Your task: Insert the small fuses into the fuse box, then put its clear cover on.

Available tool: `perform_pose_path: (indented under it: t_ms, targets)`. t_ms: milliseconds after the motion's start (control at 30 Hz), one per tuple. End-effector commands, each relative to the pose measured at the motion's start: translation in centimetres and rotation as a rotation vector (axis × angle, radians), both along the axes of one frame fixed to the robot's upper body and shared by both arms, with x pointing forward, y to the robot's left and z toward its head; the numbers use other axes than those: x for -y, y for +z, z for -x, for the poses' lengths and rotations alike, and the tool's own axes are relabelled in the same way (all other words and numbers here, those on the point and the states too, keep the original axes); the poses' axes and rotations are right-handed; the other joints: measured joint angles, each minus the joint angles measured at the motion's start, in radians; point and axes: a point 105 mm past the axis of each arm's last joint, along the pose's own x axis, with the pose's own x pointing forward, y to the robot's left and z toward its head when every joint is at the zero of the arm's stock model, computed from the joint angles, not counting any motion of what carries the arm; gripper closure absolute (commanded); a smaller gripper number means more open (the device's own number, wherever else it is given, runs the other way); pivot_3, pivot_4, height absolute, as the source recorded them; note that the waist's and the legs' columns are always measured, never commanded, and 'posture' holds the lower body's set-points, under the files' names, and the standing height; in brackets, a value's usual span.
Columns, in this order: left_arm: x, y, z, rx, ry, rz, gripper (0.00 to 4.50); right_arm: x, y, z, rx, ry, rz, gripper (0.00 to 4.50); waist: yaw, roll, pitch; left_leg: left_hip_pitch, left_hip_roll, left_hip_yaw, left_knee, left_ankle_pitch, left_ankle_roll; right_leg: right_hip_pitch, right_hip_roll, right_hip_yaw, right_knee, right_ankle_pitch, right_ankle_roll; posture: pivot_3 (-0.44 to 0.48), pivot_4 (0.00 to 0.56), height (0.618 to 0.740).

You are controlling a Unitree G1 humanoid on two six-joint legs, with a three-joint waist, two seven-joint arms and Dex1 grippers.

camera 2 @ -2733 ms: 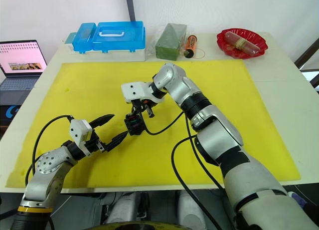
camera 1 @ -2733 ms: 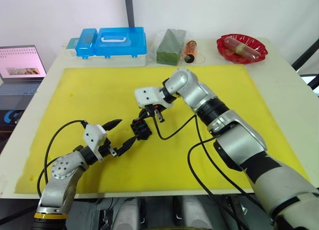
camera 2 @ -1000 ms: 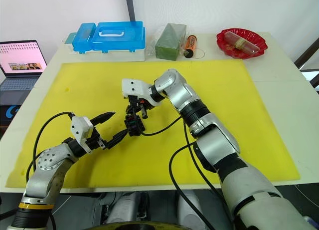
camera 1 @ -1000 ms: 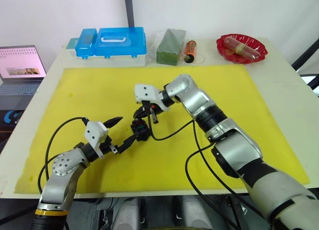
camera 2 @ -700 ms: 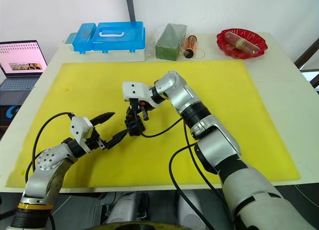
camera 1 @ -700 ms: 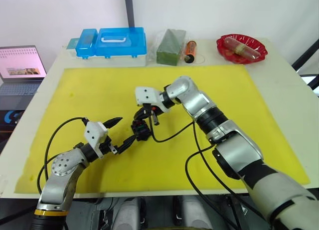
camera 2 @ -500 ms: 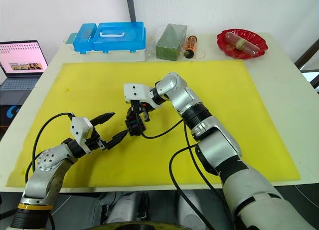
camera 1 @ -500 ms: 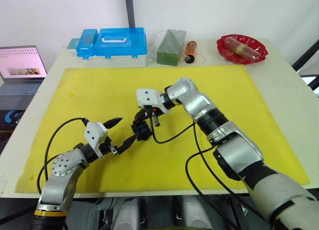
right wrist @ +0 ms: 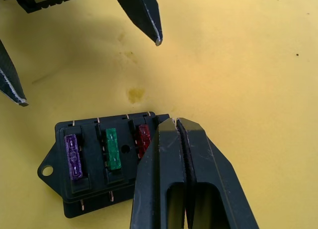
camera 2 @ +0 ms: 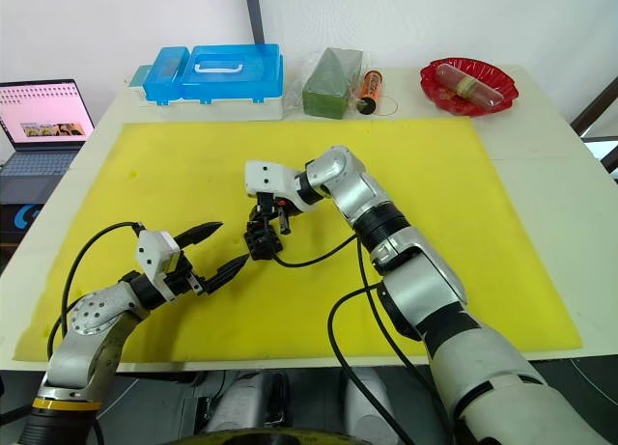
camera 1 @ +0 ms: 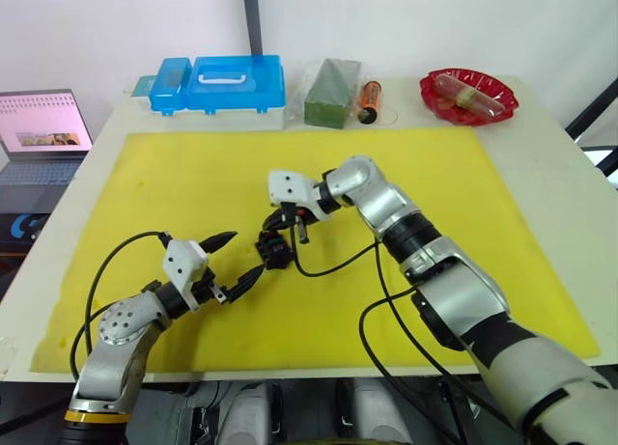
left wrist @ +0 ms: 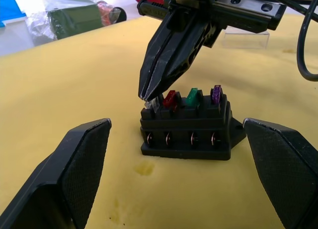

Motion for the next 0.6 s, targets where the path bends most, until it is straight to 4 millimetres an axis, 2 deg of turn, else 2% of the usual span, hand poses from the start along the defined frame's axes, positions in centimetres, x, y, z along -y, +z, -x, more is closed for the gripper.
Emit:
perform_pose_path:
  t_ms: [33, 200, 333, 400, 500, 600]
  targets:
    - [-0.5, 1.3, 0.1, 0.060, -0.003, -0.012, 0.00, -0.5, 2.6, 0.3, 0.029, -0.005, -0.112, 4.46, 0.000, 0.000, 0.000, 0.000, 0.000, 0.000, 0.000, 0.000, 0.000, 0.000, 0.000, 0.000, 0.000, 0.000, 0.000, 0.000, 0.150, 0.740]
    - [-0.9, 1.7, 0.3, 0.068, -0.017, -0.011, 0.00, -0.8, 7.9, 1.7, 0.067, -0.024, -0.329, 4.46, -0.001, 0.000, 0.000, -0.006, 0.000, 0.000, 0.000, 0.000, -0.001, -0.006, 0.000, 0.000, 0.001, 0.001, 0.002, 0.000, 0.150, 0.740]
    - [-1.7, 2.7, -0.3, 0.093, -0.007, -0.004, 0.00, 0.4, 9.9, 2.3, 0.041, -0.107, -0.433, 4.46, -0.001, 0.000, 0.000, -0.006, 0.000, 0.000, -0.001, 0.000, -0.001, -0.007, 0.000, -0.001, 0.000, 0.001, 0.002, 0.000, 0.150, 0.740]
    - [-2.5, 3.5, -0.7, 0.106, 0.010, -0.001, 0.00, 2.0, 10.3, 2.4, 0.029, -0.185, -0.471, 4.46, 0.007, 0.000, 0.000, -0.006, 0.000, -0.001, 0.000, 0.000, -0.001, -0.006, 0.000, -0.001, 0.000, 0.001, 0.002, 0.000, 0.150, 0.740]
    - [-4.8, 4.9, -1.9, 0.121, 0.092, 0.020, 0.00, 6.0, 10.6, 1.5, 0.089, -0.359, -0.516, 3.90, 0.017, 0.000, 0.000, -0.006, 0.000, -0.002, 0.001, 0.001, -0.001, -0.005, -0.001, -0.001, 0.000, 0.000, 0.000, 0.000, 0.150, 0.740]
    - [-7.3, 5.6, -3.2, 0.135, 0.195, -0.008, 0.00, 11.2, 9.6, 0.7, 0.160, -0.552, -0.494, 2.91, 0.028, 0.000, 0.000, -0.006, 0.000, -0.001, 0.001, 0.000, -0.001, -0.005, -0.001, -0.002, -0.001, 0.000, -0.001, 0.000, 0.150, 0.740]
